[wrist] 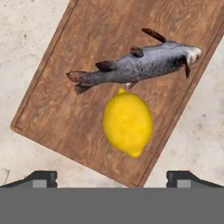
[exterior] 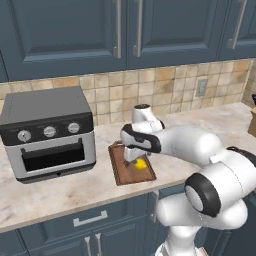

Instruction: Retrieve a lemon from the fridge and place it on the cutting board with the fish.

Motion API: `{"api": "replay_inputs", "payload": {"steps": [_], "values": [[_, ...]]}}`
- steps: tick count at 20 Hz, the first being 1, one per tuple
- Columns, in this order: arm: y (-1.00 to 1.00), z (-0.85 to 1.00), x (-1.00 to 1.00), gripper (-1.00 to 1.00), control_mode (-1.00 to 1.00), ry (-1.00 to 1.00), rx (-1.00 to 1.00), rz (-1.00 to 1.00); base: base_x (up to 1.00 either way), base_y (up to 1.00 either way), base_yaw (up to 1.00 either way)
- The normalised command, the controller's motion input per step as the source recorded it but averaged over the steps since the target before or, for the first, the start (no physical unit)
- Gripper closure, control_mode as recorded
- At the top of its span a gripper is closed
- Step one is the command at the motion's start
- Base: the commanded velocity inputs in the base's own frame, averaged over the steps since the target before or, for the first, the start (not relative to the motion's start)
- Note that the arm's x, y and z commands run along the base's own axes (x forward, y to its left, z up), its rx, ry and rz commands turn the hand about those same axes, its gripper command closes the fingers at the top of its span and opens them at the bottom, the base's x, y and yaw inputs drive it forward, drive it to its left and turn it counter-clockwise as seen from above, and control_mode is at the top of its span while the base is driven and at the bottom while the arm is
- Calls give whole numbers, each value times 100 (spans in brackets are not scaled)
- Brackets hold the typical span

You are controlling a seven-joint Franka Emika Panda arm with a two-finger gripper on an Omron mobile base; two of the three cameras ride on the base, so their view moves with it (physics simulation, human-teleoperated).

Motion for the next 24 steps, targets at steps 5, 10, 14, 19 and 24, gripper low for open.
{"api": "replay_inputs", "payload": {"steps": [5,10,14,19,24], "values": [[-32,5,-81,-100,-100,0,5,-11,0,0,0],[-29,59,-93,-100,-100,-1,1,-12,0,0,0],[-27,88,-88,-100,-100,-1,0,-17,0,0,0],[-22,56,-53,-100,-100,0,0,-26,0,0,0],[-37,9,-38,-100,-100,-4,0,-30,0,0,0]]}}
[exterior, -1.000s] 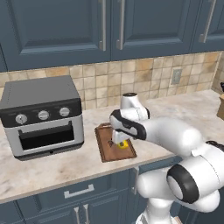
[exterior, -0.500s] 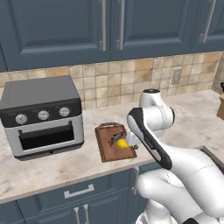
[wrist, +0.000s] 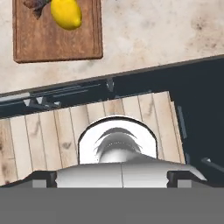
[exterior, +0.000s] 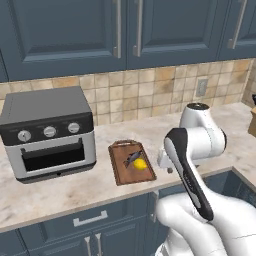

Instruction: Retrieve a lemon from the fridge and place it on the cutting board with the fish.

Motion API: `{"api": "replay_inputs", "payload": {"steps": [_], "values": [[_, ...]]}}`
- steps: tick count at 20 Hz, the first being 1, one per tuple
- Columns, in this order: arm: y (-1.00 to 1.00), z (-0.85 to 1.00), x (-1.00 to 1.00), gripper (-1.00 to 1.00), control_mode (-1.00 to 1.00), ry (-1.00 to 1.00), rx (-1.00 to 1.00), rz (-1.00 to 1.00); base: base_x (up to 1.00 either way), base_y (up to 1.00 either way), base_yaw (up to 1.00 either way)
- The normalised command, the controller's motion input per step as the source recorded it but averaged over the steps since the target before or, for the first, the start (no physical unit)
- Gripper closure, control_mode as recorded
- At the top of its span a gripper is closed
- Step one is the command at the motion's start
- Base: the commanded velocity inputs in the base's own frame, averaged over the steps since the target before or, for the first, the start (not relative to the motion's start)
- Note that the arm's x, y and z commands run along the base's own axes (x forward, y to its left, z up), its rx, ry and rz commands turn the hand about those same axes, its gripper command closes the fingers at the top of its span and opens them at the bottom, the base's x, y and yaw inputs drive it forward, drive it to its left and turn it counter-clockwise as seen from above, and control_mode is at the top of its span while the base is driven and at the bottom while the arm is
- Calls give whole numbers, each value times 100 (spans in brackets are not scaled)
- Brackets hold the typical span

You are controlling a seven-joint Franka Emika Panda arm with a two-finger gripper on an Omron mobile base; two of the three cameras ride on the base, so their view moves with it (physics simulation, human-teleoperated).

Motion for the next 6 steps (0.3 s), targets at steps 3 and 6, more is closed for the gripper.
{"api": "replay_inputs", "payload": {"steps": [3,6], "values": [[-61,22,-23,-100,-100,0,0,-22,0,0,0],[-45,22,-24,-100,-100,0,0,-20,0,0,0]]}}
